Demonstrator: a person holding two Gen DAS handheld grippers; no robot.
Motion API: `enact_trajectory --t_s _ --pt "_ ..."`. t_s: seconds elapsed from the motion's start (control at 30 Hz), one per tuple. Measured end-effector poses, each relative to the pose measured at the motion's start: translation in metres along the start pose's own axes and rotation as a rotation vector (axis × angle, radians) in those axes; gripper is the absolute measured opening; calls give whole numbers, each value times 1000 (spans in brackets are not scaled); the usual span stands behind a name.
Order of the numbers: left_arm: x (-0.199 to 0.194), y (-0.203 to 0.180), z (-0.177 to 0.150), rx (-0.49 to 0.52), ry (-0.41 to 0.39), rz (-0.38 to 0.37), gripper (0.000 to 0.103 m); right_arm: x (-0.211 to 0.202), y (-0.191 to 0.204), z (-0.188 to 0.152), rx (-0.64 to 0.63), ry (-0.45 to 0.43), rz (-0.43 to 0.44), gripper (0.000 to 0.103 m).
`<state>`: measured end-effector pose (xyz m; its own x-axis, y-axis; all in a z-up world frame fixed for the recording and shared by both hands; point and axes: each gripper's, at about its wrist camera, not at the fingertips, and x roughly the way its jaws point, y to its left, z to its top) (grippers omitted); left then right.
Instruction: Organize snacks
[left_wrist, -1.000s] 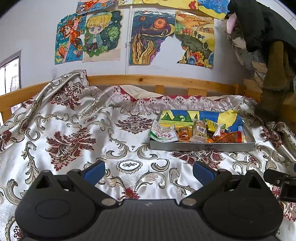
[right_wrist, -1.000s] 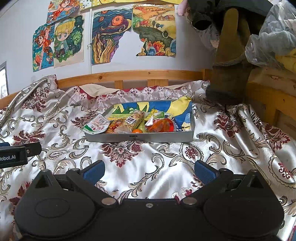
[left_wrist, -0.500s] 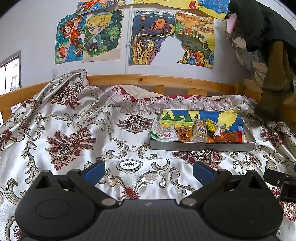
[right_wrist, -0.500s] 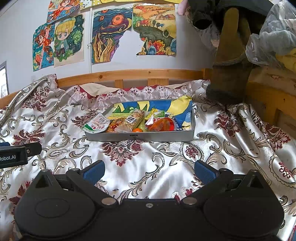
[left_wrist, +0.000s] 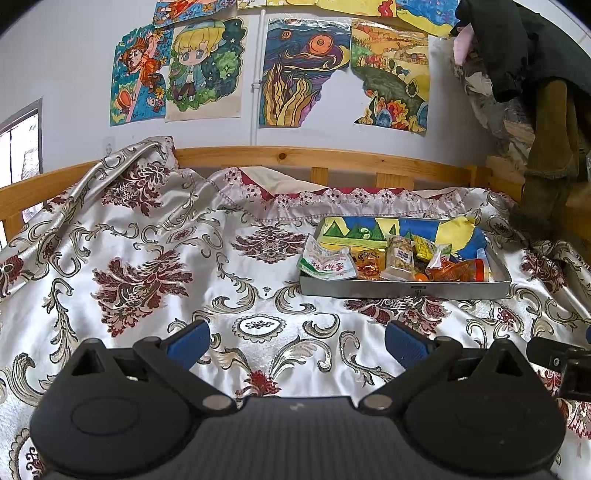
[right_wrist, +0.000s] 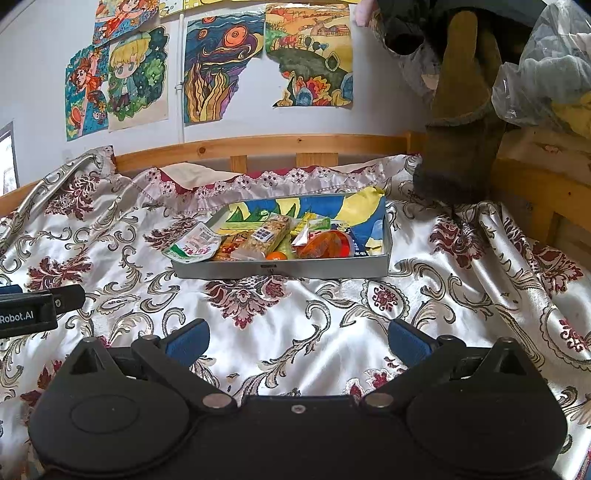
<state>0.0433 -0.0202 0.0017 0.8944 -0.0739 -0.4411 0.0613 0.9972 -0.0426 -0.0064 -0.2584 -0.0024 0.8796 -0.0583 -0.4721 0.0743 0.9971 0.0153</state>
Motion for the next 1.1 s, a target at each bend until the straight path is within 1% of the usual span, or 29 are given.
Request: enact_trajectory --t_s 0.63,0.7,0.8,0.93,1.1 --pt "-1 -1 2 -1 -1 -7 103 0 -1 2 0 0 0 102" --pt "-1 -3 2 -3 0 -21 103 0 -1 1 0 1 0 102" --pt "-2 -4 3 -16 21 -68 103 0 -1 2 0 1 0 102" --pt "-4 -7 5 -31 39 -83 103 0 -1 1 1 1 0 102" --pt "-7 -9 4 -5 21 -61 103 0 -1 1 0 1 1 102"
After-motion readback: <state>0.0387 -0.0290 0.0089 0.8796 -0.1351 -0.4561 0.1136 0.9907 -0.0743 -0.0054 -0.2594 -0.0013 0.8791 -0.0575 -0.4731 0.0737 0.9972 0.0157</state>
